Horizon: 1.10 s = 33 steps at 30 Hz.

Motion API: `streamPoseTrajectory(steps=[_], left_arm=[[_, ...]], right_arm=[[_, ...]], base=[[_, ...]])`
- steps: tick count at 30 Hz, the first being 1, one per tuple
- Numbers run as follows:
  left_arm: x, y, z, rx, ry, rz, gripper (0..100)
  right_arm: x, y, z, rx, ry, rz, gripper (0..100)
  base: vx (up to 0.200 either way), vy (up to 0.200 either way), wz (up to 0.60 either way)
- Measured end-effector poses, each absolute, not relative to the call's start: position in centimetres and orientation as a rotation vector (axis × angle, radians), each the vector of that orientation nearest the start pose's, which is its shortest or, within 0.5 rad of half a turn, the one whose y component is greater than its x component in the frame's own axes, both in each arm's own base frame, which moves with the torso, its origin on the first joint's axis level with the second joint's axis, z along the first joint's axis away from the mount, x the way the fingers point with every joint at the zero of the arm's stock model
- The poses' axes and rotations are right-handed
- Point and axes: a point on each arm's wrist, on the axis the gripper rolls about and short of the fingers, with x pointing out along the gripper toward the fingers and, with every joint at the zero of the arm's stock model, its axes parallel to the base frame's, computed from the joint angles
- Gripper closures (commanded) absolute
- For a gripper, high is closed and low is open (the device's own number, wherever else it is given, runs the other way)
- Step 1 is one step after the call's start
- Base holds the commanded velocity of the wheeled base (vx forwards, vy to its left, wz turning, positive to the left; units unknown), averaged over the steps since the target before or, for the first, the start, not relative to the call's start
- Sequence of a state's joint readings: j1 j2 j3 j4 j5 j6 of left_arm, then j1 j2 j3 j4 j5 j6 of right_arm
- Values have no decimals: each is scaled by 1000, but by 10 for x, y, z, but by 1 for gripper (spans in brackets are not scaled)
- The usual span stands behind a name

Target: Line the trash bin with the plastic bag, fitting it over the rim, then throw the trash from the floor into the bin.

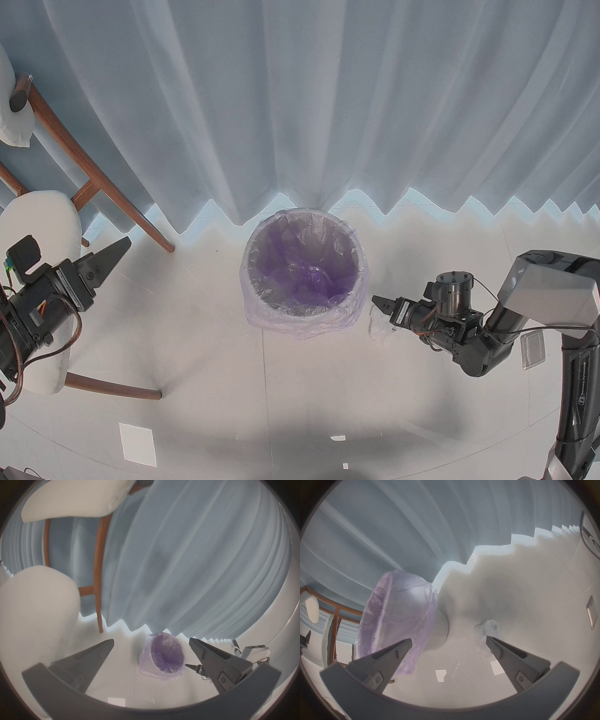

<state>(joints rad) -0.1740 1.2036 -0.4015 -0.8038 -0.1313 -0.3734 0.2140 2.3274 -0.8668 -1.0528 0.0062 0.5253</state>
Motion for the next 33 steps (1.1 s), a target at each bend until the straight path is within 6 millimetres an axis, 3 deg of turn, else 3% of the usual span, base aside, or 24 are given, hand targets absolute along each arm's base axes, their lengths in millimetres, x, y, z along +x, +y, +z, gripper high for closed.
streamPoseTrajectory(steps=[5, 16, 17, 33], left_arm=[[163, -26, 215, -354, 1, -237, 0], [162, -18, 221, -345, -34, -187, 0], [162, -17, 221, -344, -35, -182, 0], [161, -11, 221, -343, -43, -147, 0]], right_arm=[[410, 89, 3, 490, 453, 106, 0], [440, 100, -2, 499, 451, 124, 0], [441, 101, -4, 498, 455, 123, 100], [464, 108, -25, 460, 499, 90, 100]], base=[[0, 0, 0], [0, 0, 0], [0, 0, 0], [0, 0, 0]])
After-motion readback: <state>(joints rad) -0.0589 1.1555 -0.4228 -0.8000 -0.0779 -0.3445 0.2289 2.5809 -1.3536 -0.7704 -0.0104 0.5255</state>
